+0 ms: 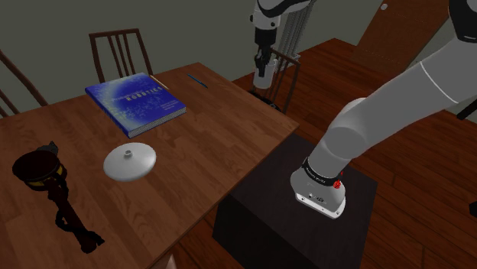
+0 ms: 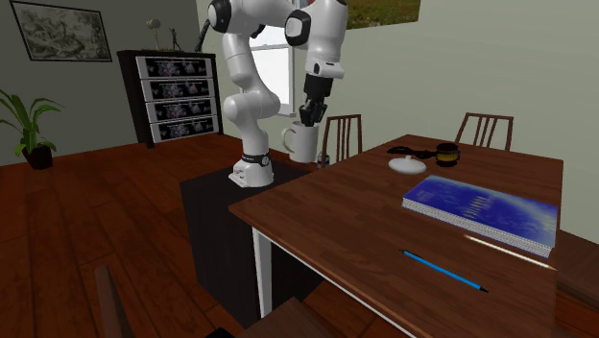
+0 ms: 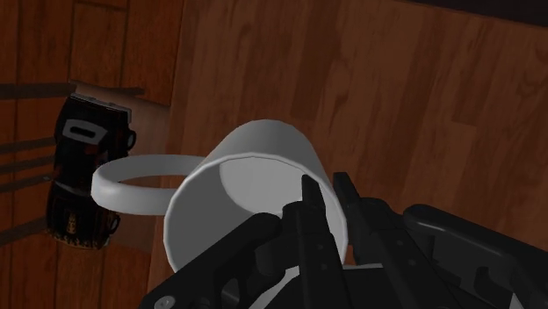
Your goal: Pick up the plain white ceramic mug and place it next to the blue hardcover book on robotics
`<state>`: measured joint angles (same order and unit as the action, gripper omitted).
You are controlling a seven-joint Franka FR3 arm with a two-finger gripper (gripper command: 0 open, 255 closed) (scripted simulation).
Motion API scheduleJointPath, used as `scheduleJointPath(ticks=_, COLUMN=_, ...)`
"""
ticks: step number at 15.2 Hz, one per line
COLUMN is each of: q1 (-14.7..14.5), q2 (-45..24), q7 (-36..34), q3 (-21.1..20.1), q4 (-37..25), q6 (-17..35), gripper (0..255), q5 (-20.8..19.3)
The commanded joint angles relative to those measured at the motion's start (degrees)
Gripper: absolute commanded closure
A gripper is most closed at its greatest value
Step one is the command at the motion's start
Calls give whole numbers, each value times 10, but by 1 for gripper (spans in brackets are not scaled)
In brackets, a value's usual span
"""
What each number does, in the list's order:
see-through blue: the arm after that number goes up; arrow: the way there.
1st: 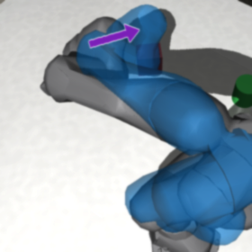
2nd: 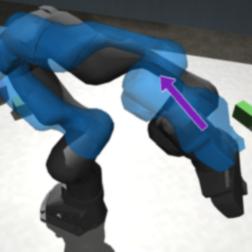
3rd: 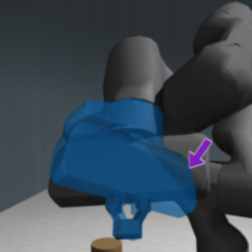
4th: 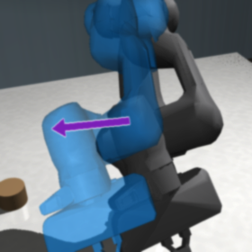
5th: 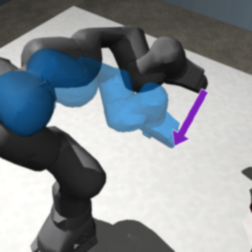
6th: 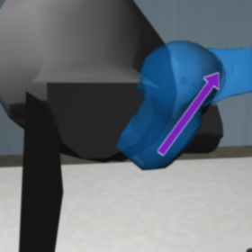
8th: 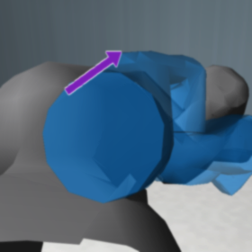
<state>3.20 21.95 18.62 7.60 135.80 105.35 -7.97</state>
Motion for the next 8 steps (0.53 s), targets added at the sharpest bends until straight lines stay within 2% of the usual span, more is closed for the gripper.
scheduleJointPath(ticks=1, q1=-14, q2=-17, q7=-25, q3=-18, q4=-16, q6=-3, gripper=255, q5=14)
scheduleJointPath(ticks=8, q1=-56, q2=-89, q7=-107, q3=-75, q4=-88, q6=-7, gripper=255, q5=49)
